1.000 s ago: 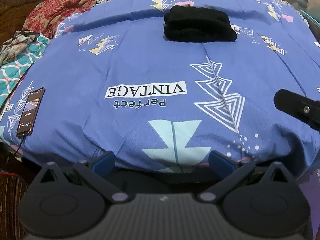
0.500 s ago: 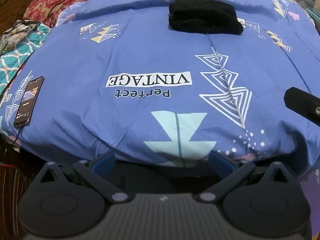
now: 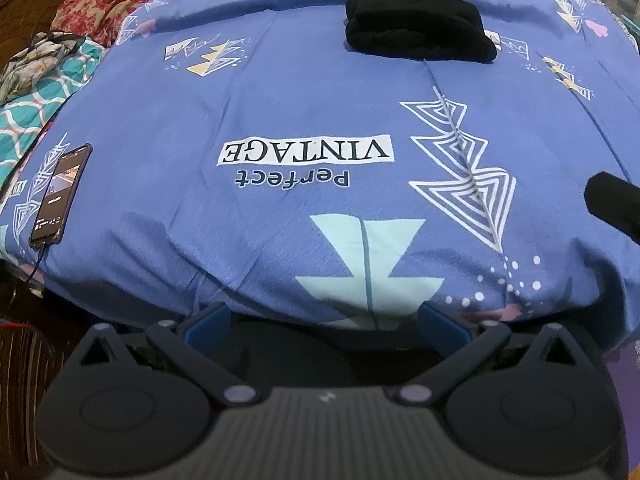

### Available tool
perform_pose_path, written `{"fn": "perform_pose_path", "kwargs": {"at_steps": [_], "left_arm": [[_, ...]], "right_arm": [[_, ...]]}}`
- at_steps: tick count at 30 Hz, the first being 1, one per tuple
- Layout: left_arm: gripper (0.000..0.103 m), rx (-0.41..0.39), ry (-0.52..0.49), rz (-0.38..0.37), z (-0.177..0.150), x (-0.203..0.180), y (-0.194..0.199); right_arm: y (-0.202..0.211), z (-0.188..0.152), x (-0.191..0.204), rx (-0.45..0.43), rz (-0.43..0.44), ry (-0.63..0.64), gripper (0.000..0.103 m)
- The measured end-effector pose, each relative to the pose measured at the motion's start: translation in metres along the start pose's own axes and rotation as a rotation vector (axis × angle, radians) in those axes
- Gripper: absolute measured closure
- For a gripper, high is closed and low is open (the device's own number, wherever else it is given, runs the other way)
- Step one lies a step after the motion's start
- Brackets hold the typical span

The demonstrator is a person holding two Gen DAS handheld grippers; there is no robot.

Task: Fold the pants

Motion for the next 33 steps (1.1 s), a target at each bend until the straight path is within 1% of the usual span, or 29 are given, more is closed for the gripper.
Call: {"fn": "perform_pose_path", "kwargs": {"at_steps": [7,13,26,33], "left_arm": [[0.000,0.016,0.004,-0.002,-0.002,0.000,-0.003],[0.000,0.001,0.004,-0.006,-0.001,0.000,-0.001],[0.000,-0.106,0.002,-0.012,0.007,0.009,0.014],[0.000,-0.115,0.005,-0.021,0.007,0.013,0.014]], "right_arm": [[0.000,0.000,0.000,0.001,0.001,0.000,0.014],[0.000,0.000,-0.001,-0.002,-0.004,-0.003,0.014],[0.000,0.002,0.010,-0.007,-0.011,0.015,0.014],[-0.001,0.002,0.016,-0.002,-0.011,0.038,0.013]]}}
Point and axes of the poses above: each gripper's, at about its wrist camera, not at the fingertips, and y roughly against the way its jaws point, x to its left, z to its top, the point moved 3 cm from there along -y, roughly the way its jaws point, and after that the axes turned 8 degrees about -x, right-handed, at the moved point
